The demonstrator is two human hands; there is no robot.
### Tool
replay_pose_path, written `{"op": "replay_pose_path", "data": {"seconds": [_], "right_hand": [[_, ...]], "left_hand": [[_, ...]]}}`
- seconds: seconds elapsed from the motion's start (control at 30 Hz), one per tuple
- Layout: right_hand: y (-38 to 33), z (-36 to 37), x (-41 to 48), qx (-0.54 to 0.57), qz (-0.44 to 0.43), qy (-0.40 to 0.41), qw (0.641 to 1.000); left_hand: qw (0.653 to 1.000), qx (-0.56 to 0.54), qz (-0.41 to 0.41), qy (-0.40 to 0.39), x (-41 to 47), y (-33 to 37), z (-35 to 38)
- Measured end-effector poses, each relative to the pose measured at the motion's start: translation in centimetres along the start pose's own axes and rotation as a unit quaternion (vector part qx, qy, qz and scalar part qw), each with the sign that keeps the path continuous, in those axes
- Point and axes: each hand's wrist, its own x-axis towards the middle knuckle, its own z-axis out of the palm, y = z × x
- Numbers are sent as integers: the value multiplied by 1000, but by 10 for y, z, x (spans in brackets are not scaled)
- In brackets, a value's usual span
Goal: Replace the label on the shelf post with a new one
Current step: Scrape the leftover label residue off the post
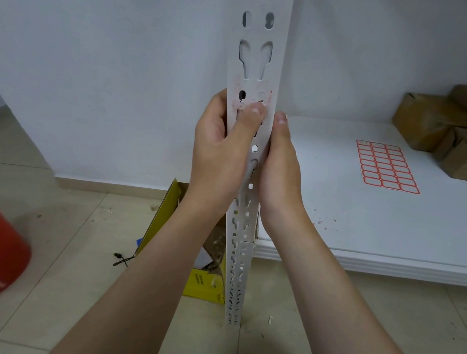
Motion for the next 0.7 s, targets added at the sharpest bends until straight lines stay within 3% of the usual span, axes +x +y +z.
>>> {"op": "replay_pose_path", "data": {"seconds": [0.43, 0.7], "right_hand": [[-2, 5, -3, -22, 2, 10, 1000], [-4, 7, -7, -16, 12, 25, 1000]], "left_hand": [[999, 36, 4, -25, 9, 6, -9], [996, 87, -1, 34, 8, 11, 13]]}}
